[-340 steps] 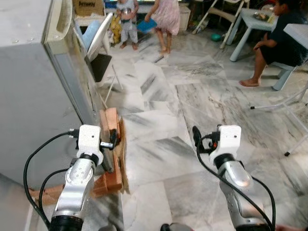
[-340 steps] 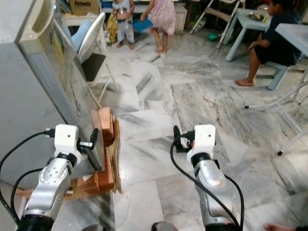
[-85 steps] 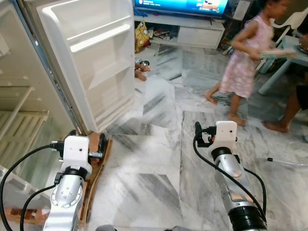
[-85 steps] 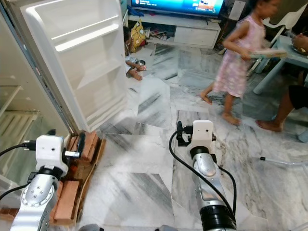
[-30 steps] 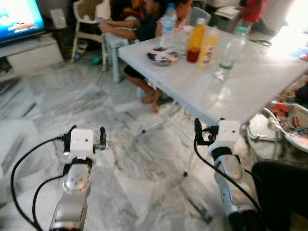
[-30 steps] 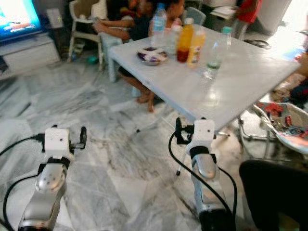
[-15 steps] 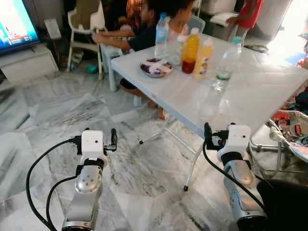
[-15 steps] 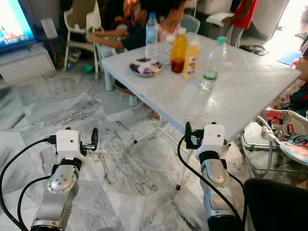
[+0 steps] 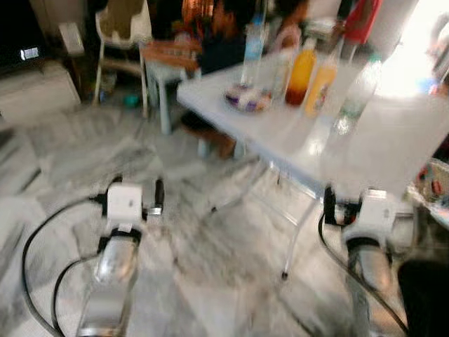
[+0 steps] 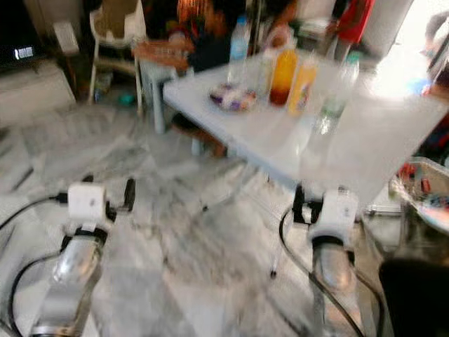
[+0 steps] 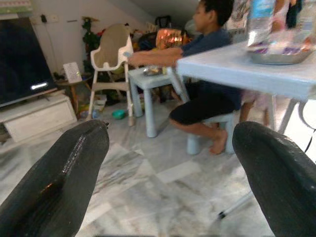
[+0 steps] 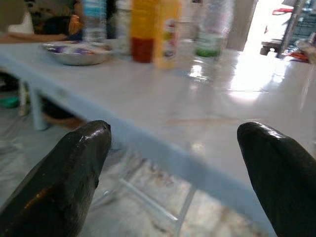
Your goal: Restocking fridge
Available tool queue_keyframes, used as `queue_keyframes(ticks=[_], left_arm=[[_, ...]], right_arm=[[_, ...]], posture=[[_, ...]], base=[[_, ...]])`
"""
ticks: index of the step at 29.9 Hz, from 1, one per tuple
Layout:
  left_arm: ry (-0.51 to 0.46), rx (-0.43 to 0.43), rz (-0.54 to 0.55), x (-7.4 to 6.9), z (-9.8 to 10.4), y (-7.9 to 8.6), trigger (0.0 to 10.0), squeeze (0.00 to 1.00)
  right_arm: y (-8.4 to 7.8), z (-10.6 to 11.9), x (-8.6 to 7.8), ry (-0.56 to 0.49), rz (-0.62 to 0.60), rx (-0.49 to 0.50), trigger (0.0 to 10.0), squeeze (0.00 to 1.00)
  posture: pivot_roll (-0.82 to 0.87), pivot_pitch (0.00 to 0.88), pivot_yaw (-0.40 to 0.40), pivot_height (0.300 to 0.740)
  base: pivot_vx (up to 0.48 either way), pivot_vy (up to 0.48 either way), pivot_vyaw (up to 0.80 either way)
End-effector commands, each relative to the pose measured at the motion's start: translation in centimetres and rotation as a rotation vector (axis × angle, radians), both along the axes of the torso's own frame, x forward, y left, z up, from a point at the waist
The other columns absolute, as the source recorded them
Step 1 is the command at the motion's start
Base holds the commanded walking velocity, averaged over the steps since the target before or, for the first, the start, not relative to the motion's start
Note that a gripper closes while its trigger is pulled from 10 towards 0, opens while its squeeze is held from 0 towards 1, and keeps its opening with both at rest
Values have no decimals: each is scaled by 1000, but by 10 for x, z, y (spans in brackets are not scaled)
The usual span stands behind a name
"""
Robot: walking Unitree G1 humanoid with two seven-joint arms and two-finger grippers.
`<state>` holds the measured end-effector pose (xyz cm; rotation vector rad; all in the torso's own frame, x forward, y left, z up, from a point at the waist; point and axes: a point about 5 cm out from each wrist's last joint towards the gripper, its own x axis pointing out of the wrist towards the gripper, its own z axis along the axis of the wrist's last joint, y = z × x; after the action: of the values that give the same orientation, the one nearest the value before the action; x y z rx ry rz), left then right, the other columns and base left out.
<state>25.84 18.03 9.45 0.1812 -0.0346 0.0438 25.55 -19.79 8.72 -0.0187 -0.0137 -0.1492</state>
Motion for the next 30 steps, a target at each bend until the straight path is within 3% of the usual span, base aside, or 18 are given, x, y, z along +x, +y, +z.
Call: queue_keyframes(ticks=[1, 3, 13, 24, 27, 30], left_arm=[[-27, -2, -27, 3, 7, -5, 10000, 0], [-31, 23, -47, 4, 9, -7, 10000, 0], [-16, -10, -67, 2, 6, -17, 10000, 0], [-18, 7, -99, -1, 5, -23, 10000, 0], [-21, 5, -106, 0, 6, -23, 10000, 0], [-21, 3, -112, 1, 6, -25, 10000, 0]], right_arm=[[-5, 10, 2, -31, -11, -18, 10000, 0], [0, 10, 3, -21, 3, -14, 10000, 0], [7, 10, 6, -16, 32, 17, 10000, 0], [12, 6, 4, 8, 63, -34, 10000, 0], [16, 4, 4, 15, 80, 26, 10000, 0], [15, 5, 4, 16, 75, 12, 10000, 0]], posture=[[11, 0, -3, 740], [6, 0, 4, 740], [8, 0, 2, 740], [8, 0, 6, 740], [6, 0, 9, 740], [5, 0, 8, 740]], base=[[0, 439, 0], [144, 405, -634], [331, 347, -800], [369, 260, 0], [446, 0, 0], [454, 0, 0]])
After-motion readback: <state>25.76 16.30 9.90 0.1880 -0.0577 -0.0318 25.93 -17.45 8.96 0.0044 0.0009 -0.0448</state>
